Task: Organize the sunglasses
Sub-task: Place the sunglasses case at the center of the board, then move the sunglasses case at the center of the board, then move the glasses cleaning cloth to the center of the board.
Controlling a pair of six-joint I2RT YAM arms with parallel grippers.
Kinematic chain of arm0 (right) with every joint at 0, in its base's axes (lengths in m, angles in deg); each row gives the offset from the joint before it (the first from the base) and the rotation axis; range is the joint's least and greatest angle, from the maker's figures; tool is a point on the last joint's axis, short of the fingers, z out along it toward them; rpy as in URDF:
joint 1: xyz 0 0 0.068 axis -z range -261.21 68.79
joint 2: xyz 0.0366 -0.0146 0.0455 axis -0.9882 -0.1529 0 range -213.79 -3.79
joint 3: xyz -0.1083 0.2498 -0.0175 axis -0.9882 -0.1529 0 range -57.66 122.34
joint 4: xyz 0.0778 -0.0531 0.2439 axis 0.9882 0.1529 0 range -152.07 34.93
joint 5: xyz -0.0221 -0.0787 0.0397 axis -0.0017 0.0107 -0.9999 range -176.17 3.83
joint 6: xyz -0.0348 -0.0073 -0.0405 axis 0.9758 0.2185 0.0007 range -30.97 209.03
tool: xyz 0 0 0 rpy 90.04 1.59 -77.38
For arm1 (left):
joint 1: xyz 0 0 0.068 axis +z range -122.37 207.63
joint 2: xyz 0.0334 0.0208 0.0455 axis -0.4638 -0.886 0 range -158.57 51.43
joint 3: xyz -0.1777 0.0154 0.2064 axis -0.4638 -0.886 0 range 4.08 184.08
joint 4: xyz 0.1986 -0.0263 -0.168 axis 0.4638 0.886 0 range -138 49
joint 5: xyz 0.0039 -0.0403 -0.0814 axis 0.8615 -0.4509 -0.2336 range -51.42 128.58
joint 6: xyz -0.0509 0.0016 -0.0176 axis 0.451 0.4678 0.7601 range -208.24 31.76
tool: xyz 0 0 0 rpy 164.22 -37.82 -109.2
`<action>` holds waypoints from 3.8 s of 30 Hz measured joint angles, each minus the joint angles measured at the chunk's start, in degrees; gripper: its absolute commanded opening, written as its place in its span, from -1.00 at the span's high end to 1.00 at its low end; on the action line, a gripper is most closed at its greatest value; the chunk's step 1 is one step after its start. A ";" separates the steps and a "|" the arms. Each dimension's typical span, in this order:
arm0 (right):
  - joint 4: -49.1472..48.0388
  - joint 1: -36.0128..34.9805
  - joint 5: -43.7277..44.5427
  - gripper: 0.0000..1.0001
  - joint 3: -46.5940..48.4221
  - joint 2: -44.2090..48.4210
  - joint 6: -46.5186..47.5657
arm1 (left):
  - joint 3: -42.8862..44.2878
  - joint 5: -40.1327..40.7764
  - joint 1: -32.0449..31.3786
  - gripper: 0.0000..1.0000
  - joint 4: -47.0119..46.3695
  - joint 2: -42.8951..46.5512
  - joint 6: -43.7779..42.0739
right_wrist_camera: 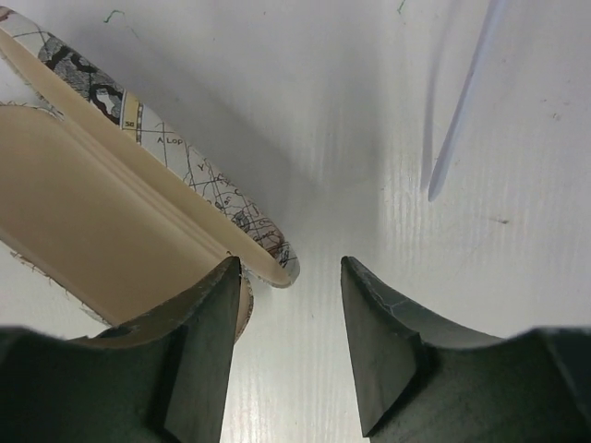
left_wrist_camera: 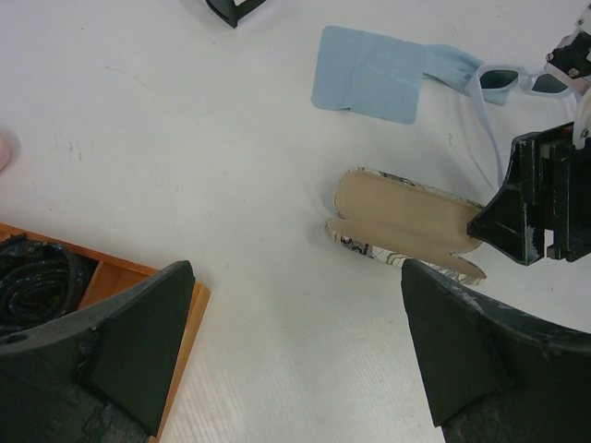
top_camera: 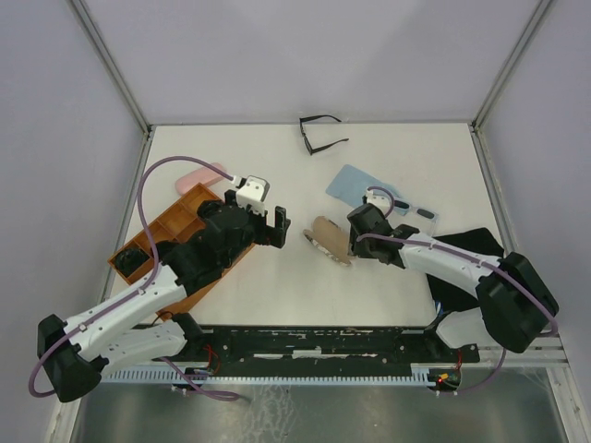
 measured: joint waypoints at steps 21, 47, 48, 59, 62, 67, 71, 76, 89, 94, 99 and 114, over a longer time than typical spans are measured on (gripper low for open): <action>-2.51 5.55 -5.42 0.51 2.91 -6.19 2.99 | 0.00 -0.07 0.00 -1.00 0.02 -0.63 -0.02; -17.81 7.02 -12.02 0.90 15.58 -20.90 32.26 | 0.00 -0.02 0.00 -1.00 0.70 0.17 -0.02; -18.27 7.41 -12.98 0.88 16.96 -22.21 33.59 | 0.00 0.00 0.00 -1.00 0.81 0.35 -0.02; -19.69 10.73 -21.40 0.45 26.27 -30.64 39.39 | 0.00 0.63 0.00 -1.00 1.95 1.84 0.00; -19.47 10.80 -22.51 0.21 26.97 -30.71 39.98 | 0.00 0.87 0.00 -1.00 2.01 1.90 0.00; -19.56 11.04 -23.43 0.02 27.34 -30.40 40.46 | 0.00 1.53 0.00 -1.00 2.01 1.90 -0.02; -19.96 11.54 -23.26 0.00 25.66 -27.52 40.19 | 0.00 1.70 0.00 -1.00 2.01 1.90 0.00; -19.26 13.03 -17.29 0.02 22.91 -21.18 33.62 | 0.00 1.86 0.00 -1.00 1.99 1.90 -0.02; -9.55 21.59 -10.21 0.08 23.61 -24.04 8.20 | -0.15 1.84 0.00 -1.00 1.77 1.95 0.09; -6.84 22.45 -11.54 0.05 25.35 -28.37 5.25 | -0.94 1.86 0.00 -1.00 1.81 2.34 0.20; -5.81 23.32 -11.56 -0.01 26.51 -30.42 4.09 | -0.96 1.88 0.00 -1.00 1.79 2.58 0.44; -6.40 24.39 -11.28 0.07 32.35 -35.50 3.85 | -0.96 1.92 0.00 -1.00 1.81 2.62 0.44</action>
